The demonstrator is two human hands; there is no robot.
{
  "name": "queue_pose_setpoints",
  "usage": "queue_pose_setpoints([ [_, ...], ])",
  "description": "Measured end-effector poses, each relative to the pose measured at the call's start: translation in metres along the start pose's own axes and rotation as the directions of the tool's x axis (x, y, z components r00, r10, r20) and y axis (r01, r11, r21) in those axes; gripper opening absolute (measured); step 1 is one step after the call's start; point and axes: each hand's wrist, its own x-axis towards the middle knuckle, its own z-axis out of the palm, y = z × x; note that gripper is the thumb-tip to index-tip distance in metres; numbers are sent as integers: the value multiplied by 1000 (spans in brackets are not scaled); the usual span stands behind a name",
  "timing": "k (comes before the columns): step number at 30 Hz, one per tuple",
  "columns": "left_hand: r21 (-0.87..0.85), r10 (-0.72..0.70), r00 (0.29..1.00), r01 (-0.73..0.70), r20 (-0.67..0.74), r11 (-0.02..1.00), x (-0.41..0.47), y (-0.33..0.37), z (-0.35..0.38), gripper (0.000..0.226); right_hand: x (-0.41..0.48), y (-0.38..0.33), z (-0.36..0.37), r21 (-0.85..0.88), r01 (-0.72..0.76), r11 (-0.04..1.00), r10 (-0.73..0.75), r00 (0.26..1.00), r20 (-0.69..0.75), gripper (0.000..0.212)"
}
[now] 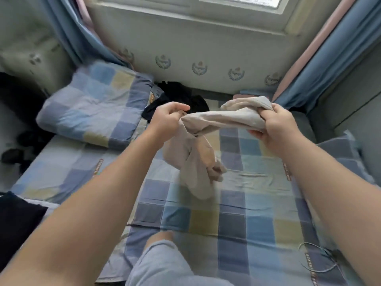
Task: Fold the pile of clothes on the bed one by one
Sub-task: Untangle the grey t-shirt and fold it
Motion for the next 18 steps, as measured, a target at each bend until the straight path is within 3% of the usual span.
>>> queue_pose_setpoints([
  [2,-62,-6,1000,5,-10,998,-16,42,-13,30,-21,-33,3,161,-17,987,5,997,77,32],
  [4,-126,1,1000,-2,-3,992,-30,78,-27,30,-46,-56,6,208,15,978,-58,978,202,49],
  [7,-276,23,999,-14,29,961,-53,124,-49,27,-97,-66,25,117,90,989,-124,940,318,104],
  [8,-325,31,998,-12,52,946,-60,136,-57,26,-116,-60,34,68,123,990,-138,939,314,108],
  [10,-412,65,992,-14,112,911,-72,159,-72,29,-147,-34,67,-32,213,977,-189,919,347,84],
  [12,-495,100,980,-1,175,869,-81,179,-84,30,-175,3,108,-185,150,971,-76,931,356,86],
  [14,-544,114,972,17,206,839,-87,197,-97,30,-188,43,145,-293,69,954,43,933,358,58],
  [16,-566,103,981,10,167,825,-86,207,-115,33,-193,66,169,-393,-4,920,119,955,271,22],
  [18,-570,95,992,-31,82,821,-76,204,-140,34,-193,76,179,-475,-23,880,122,976,179,25],
])
